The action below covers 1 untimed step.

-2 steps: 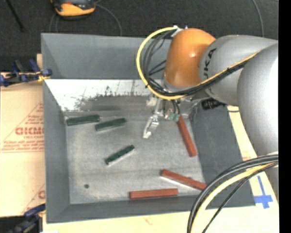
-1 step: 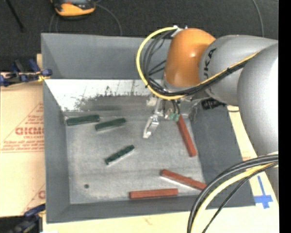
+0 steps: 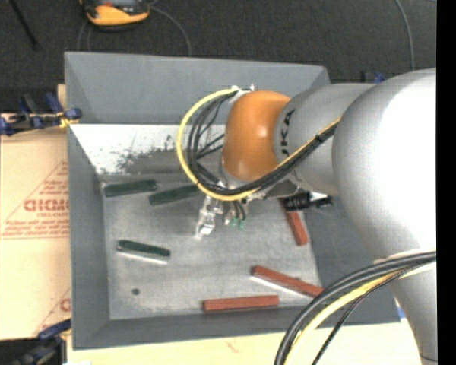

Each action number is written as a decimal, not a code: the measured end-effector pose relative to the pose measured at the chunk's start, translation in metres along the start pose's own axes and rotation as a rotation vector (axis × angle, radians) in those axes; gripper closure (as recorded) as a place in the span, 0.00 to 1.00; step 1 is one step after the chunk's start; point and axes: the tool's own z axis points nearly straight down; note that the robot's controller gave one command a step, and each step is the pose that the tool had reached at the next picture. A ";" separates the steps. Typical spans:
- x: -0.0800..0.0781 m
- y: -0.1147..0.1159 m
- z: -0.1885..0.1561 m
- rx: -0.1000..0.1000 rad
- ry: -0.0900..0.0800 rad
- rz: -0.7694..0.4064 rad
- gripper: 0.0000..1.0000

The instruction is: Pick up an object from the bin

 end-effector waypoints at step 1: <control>0.000 0.001 0.000 -0.002 0.000 -0.001 1.00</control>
Offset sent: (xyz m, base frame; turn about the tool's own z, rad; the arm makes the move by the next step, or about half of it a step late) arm -0.0033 -0.0147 0.1329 0.0286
